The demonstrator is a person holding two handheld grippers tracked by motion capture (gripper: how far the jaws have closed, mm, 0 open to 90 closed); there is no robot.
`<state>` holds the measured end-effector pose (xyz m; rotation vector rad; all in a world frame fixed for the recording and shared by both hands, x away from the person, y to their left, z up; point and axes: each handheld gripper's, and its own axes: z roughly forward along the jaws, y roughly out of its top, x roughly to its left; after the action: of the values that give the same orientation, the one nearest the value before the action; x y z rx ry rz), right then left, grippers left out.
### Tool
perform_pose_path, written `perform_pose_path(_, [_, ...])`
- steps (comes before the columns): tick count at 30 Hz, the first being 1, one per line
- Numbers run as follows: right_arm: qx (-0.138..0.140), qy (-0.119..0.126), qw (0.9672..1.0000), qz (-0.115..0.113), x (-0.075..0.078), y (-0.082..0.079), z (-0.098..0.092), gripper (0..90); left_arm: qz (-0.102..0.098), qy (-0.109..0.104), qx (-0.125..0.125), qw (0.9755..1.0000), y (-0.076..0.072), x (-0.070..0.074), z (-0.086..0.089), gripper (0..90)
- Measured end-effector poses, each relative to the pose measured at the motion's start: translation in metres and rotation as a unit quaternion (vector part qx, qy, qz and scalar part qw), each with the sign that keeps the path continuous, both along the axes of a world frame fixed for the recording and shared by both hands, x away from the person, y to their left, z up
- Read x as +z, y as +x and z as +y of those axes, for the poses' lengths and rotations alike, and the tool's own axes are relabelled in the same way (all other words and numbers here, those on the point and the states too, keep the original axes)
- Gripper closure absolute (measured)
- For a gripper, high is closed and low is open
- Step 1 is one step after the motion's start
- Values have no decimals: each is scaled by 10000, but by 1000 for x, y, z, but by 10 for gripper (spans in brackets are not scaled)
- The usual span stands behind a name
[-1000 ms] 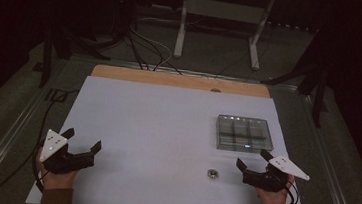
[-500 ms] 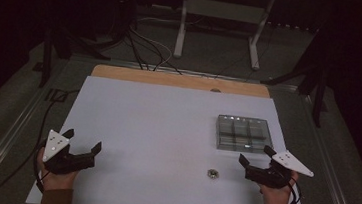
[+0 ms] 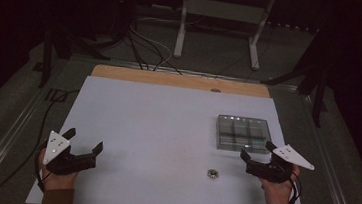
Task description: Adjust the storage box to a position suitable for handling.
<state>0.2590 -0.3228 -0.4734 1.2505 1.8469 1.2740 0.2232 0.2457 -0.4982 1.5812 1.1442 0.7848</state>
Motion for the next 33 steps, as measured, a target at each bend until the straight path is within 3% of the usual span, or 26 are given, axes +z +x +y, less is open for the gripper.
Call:
perform_pose_path(7, [-1, -8, 10000, 26, 2, 7, -2, 0, 96, -192, 58, 9998, 0, -1, 4, 14])
perform_pose_path(17, [-68, -50, 10000, 43, 3, 18, -8, 0, 164, -278, 136, 9994, 0, -2, 6, 14])
perform_pose_path(33, [-208, -75, 9997, 67, 5, 39, -14, 0, 160, -165, 185, 9996, -1, -3, 4, 14])
